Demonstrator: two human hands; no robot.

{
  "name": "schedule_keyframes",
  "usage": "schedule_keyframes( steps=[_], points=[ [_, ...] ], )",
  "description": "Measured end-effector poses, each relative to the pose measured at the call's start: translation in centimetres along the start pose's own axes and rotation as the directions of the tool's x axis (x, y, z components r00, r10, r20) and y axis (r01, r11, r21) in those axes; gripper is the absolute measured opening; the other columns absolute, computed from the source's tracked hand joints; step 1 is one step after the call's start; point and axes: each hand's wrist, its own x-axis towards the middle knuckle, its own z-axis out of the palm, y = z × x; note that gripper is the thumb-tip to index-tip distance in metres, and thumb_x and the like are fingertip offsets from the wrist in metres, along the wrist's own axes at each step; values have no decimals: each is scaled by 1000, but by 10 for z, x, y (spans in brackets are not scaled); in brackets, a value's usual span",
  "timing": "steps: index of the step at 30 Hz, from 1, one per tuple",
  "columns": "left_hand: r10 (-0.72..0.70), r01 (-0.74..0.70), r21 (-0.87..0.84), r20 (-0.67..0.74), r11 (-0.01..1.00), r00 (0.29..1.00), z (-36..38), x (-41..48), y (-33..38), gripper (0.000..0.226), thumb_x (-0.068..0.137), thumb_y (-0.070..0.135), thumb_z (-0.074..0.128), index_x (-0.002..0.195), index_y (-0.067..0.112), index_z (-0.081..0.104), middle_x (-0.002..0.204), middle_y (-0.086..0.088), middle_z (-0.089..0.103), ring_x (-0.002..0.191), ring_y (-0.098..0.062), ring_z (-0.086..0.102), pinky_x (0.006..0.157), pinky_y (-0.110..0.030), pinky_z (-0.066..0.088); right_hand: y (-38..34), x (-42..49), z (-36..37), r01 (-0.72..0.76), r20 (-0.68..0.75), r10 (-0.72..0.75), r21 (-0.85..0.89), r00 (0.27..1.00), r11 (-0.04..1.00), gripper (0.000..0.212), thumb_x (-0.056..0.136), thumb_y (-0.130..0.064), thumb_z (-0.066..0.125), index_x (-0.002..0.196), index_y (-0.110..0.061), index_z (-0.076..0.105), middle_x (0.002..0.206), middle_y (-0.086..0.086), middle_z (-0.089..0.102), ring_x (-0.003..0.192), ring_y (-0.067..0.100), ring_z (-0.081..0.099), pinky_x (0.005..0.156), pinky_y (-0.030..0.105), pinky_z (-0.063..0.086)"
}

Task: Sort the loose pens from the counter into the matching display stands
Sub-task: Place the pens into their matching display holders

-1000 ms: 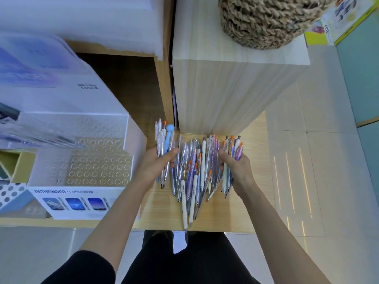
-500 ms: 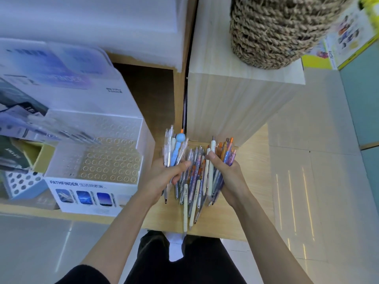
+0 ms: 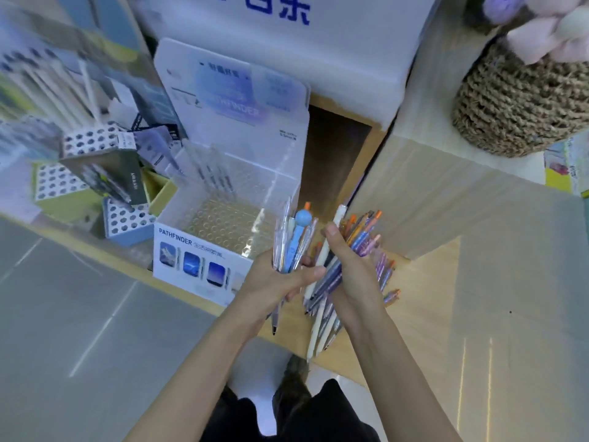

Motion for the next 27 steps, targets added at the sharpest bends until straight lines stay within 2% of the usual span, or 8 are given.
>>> schedule_keyframes(
  steps=[5,8,10,13,15,18,23,27],
  points=[
    [51,-49,29,-84,998,995,-53,-15,10,18,74,4,78,75,11,62,46,9,51,41,-6,43,44,-15,37,23,-10,47,49,54,-46,-72,998,996,40,66,-30,76,102,-14,71,105,8,73,102,24,67,99,49,47],
    [64,-62,16,-99,998,993,-93,-25,20,17,74,4,77,74,11,62,45,10,53,39,-2,45,42,-13,36,38,-16,82,127,85,-115,-153,990,980,5,72,-27,77,75,-30,75,77,-6,71,76,13,66,84,40,52],
    [73,-69,33,-116,997,991,-122,-31,27,19,74,4,78,70,14,62,46,9,53,40,-3,44,42,-15,36,50,-17,106,173,90,-158,-203,983,964,20,79,-20,74,65,-33,72,65,-11,64,67,8,59,73,33,50],
    [89,-83,50,-133,995,987,-168,-40,38,19,75,4,77,68,15,63,46,8,53,40,-4,43,42,-15,36,67,-20,143,189,97,-175,-157,980,969,15,78,-18,74,67,-23,65,61,-7,54,58,8,49,56,21,44],
    [99,-90,72,-142,993,985,-199,-44,46,18,75,4,77,70,14,62,45,8,53,40,-4,42,42,-16,36,79,-21,167,198,85,-187,-147,979,969,15,80,-17,74,69,-22,65,57,-6,51,52,8,44,50,20,39],
    [129,-109,125,-159,986,979,-241,-47,57,20,74,3,78,70,15,63,50,9,58,42,-4,46,44,-15,38,97,-22,200,255,86,-240,-271,967,928,22,83,-20,73,62,-25,67,53,-7,50,50,9,43,49,23,37],
    [211,-164,281,-148,946,966,-294,-51,82,19,71,9,81,69,18,64,62,10,66,54,-2,57,51,-14,45,116,-30,253,348,179,-301,-377,937,858,28,82,-25,75,59,-39,67,50,-17,58,46,-4,52,48,10,41],
    [239,-179,309,-168,934,956,-321,-45,103,17,70,12,82,73,15,65,67,0,69,63,-15,65,62,-25,52,114,-26,289,375,123,-356,-394,926,839,24,80,-24,76,60,-28,64,49,-15,56,43,-2,49,45,11,40]
  ],
)
